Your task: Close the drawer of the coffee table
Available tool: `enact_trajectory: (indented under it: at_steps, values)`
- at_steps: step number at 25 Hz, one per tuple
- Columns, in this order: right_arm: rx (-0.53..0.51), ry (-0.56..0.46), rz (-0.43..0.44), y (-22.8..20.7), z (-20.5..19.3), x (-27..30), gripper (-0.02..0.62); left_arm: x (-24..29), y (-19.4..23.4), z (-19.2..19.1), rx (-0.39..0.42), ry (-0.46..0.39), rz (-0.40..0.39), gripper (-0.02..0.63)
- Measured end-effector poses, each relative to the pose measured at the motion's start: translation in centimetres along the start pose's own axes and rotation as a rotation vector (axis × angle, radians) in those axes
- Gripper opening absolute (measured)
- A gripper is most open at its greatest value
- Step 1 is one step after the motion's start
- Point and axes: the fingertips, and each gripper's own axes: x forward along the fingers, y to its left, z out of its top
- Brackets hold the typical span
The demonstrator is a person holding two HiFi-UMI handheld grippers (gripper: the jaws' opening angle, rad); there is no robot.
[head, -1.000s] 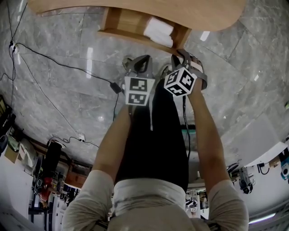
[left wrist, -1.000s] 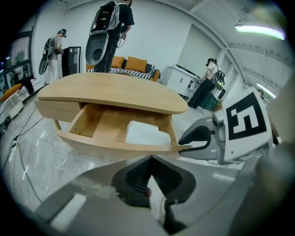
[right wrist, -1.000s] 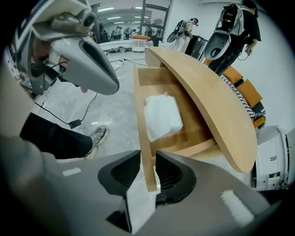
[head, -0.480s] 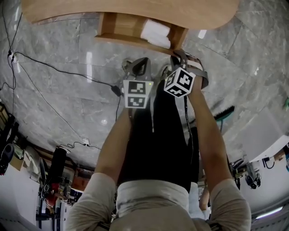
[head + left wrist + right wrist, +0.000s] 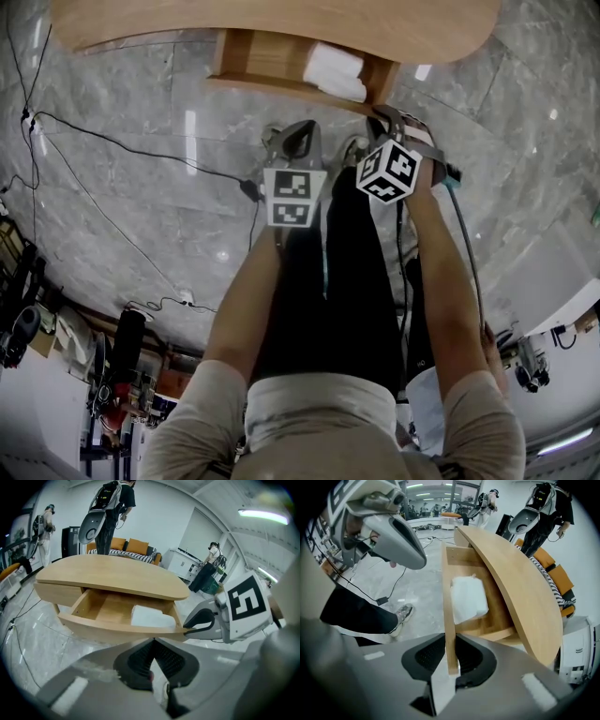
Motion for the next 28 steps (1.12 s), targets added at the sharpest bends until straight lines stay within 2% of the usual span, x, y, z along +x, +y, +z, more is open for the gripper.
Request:
enact_trajectory:
  at_steps: [4, 8, 11, 14, 28]
  values:
    - [0.027, 0.018, -0.015, -0.3, -0.2, 0.5, 0.077, -0.8, 0.9, 0.6, 0.01, -0.013, -0.005, 0.02]
    - [0.05, 0.033, -0.052, -0.9, -0.6, 0.4, 0.08, -1.4, 2.0, 0.6, 0.053, -0.005, -0.013, 0.02]
    - [0.04, 0.026, -0.064, -1.8, -0.3, 0.4, 0.081, -0.7, 3.0, 1.1, 0.035, -0.008, 0.01, 0.02]
    - [0.041, 0.012, -0.043, -0.8, -0.4, 0.7, 0.081, -0.3, 3.1, 0.6, 0.007, 0.005, 0.032, 0.02]
    - [0.082, -0.003, -0.046, -1.8, -0.4, 0.1, 0.084, 0.8, 1.9, 2.3, 0.028, 0.012, 0.002, 0.02]
